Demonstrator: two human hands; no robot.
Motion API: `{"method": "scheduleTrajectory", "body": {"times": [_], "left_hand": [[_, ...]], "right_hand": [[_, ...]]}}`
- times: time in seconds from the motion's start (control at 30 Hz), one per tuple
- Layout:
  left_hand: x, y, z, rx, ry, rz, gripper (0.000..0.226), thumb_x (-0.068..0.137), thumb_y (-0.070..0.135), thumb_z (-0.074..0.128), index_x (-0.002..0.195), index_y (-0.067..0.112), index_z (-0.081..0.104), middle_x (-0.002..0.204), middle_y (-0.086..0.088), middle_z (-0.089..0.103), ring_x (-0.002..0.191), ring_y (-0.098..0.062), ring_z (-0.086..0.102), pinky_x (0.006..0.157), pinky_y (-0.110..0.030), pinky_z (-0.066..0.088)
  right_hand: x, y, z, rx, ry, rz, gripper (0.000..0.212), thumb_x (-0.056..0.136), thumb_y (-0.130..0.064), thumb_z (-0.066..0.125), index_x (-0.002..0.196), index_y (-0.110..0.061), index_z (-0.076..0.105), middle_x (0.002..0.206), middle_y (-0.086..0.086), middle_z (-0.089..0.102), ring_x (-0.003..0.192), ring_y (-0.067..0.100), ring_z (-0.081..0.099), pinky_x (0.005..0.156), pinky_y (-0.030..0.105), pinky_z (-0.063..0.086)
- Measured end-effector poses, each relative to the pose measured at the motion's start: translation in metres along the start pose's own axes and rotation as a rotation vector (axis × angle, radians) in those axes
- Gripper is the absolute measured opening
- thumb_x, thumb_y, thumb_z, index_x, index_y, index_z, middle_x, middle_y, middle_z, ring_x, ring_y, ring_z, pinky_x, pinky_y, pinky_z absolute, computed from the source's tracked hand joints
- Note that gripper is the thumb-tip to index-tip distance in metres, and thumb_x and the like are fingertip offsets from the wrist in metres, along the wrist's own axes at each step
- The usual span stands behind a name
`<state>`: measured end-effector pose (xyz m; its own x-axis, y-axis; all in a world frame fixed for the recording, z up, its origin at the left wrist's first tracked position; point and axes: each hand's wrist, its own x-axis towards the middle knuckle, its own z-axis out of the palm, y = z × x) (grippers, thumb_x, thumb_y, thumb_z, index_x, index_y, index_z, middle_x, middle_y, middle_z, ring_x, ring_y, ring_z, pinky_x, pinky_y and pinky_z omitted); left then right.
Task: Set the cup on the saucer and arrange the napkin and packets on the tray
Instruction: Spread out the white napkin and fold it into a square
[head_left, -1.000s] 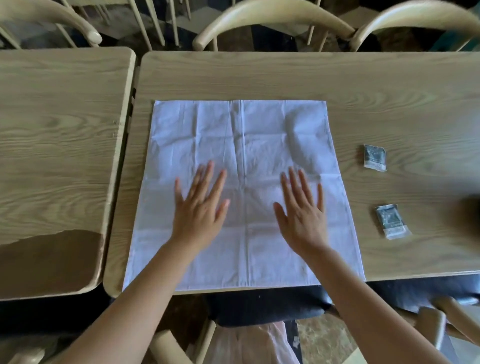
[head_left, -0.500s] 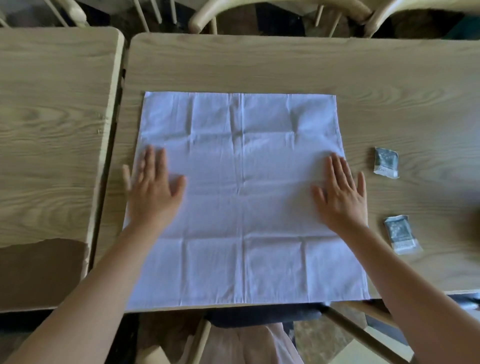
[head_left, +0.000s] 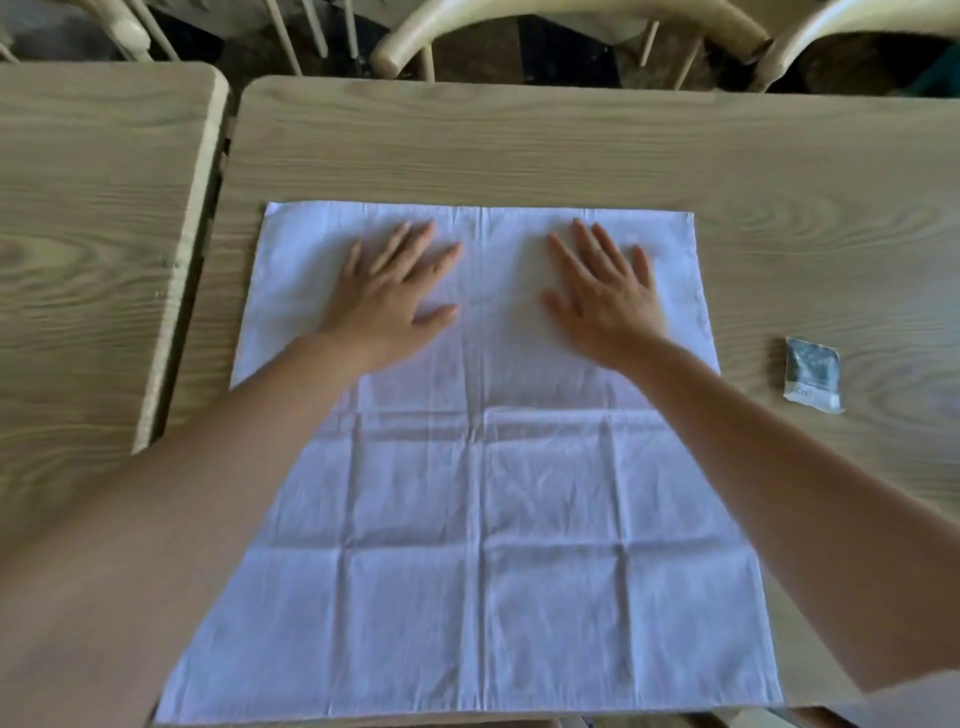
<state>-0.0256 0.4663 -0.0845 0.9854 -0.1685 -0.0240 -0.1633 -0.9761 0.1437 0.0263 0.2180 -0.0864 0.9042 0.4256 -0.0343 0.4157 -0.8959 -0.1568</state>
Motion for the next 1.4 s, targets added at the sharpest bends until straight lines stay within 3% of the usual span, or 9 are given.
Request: {"method": "scheduleTrajectory", "body": {"times": [0.1, 0.3, 0.43, 0.67, 0.83, 1.0, 1.13, 1.27, 1.4], "left_hand": [[-0.006, -0.024, 0.0, 0.018, 0.024, -0.14, 0.079, 0.073, 0.07, 0.016, 0.145, 0.036, 0.017, 0.158, -0.003, 0.01, 0.144, -0.025, 0.006, 0.113, -0.055, 0.008], [-0.019, -0.058, 0.003, 0.026, 0.111, -0.381, 0.081, 0.075, 0.073, 0.022, 0.144, 0.031, 0.018, 0.157, -0.011, 0.012, 0.144, -0.029, 0.007, 0.112, -0.055, 0.011], [-0.019, -0.055, -0.003, 0.01, 0.029, -0.423, 0.076, 0.08, 0.071, 0.021, 0.145, 0.033, 0.008, 0.158, -0.008, 0.003, 0.144, -0.023, -0.001, 0.112, -0.057, 0.001], [-0.108, -0.003, -0.029, -0.07, 0.103, -0.116, 0.065, 0.089, 0.055, 0.023, 0.147, 0.026, 0.013, 0.156, -0.006, 0.015, 0.143, -0.019, 0.014, 0.108, -0.062, 0.005], [-0.224, 0.031, -0.029, -0.056, -0.071, 0.095, 0.068, 0.091, 0.059, 0.02, 0.147, 0.021, 0.015, 0.156, -0.005, 0.015, 0.143, -0.017, 0.014, 0.111, -0.056, 0.005], [-0.302, 0.043, -0.032, -0.004, -0.269, 0.12, 0.077, 0.084, 0.067, 0.024, 0.146, 0.021, 0.02, 0.155, -0.008, 0.021, 0.141, -0.017, 0.018, 0.109, -0.051, 0.02], [-0.317, 0.042, -0.041, 0.006, -0.296, 0.109, 0.054, 0.096, 0.042, 0.02, 0.139, 0.015, 0.037, 0.146, -0.012, 0.037, 0.134, -0.024, 0.037, 0.1, -0.051, 0.041], [-0.316, 0.041, -0.05, -0.002, -0.227, 0.219, 0.063, 0.1, 0.028, 0.006, 0.12, 0.006, 0.061, 0.13, -0.016, 0.057, 0.118, -0.029, 0.054, 0.089, -0.051, 0.05], [-0.318, 0.032, -0.057, -0.286, -0.134, 0.176, 0.054, 0.099, 0.032, 0.027, 0.094, 0.003, 0.072, 0.116, -0.01, 0.066, 0.109, -0.022, 0.061, 0.098, -0.03, 0.045]], "right_hand": [[-0.001, 0.034, -0.006, 0.0, 0.029, 0.084, 0.06, 0.091, -0.049, 0.035, 0.145, -0.03, 0.018, 0.157, 0.003, 0.014, 0.144, 0.018, 0.009, 0.115, 0.044, 0.006], [-0.016, 0.058, -0.007, -0.023, 0.072, 0.217, 0.061, 0.092, -0.051, 0.031, 0.146, -0.027, 0.015, 0.157, 0.001, 0.011, 0.144, 0.015, 0.007, 0.116, 0.042, 0.006], [-0.015, 0.054, -0.013, -0.034, 0.008, 0.248, 0.063, 0.092, -0.052, 0.026, 0.146, -0.025, 0.01, 0.158, 0.001, 0.007, 0.144, 0.014, 0.002, 0.116, 0.048, 0.001], [-0.093, 0.017, -0.041, -0.077, 0.002, -0.014, 0.064, 0.093, -0.052, 0.023, 0.147, -0.021, 0.01, 0.157, 0.005, 0.006, 0.144, 0.019, 0.002, 0.113, 0.055, 0.0], [-0.209, -0.011, -0.041, -0.117, -0.136, -0.207, 0.066, 0.092, -0.057, 0.011, 0.147, -0.02, 0.011, 0.156, 0.008, 0.01, 0.144, 0.021, 0.006, 0.113, 0.057, 0.008], [-0.287, -0.02, -0.027, -0.129, -0.26, -0.296, 0.08, 0.08, -0.062, 0.037, 0.147, -0.024, 0.016, 0.155, 0.008, 0.019, 0.143, 0.022, 0.012, 0.11, 0.058, 0.017], [-0.305, -0.017, -0.023, -0.147, -0.239, -0.312, 0.075, 0.081, -0.047, 0.042, 0.146, -0.023, 0.017, 0.153, 0.011, 0.023, 0.141, 0.022, 0.017, 0.107, 0.056, 0.025], [-0.306, -0.003, -0.026, -0.067, -0.115, -0.433, 0.056, 0.083, -0.027, 0.052, 0.136, -0.015, 0.038, 0.143, 0.015, 0.038, 0.135, 0.026, 0.03, 0.104, 0.055, 0.031], [-0.31, -0.001, -0.037, 0.052, -0.073, -0.461, 0.034, 0.079, -0.016, 0.064, 0.112, -0.006, 0.065, 0.133, 0.017, 0.051, 0.127, 0.033, 0.045, 0.097, 0.056, 0.043]]}}
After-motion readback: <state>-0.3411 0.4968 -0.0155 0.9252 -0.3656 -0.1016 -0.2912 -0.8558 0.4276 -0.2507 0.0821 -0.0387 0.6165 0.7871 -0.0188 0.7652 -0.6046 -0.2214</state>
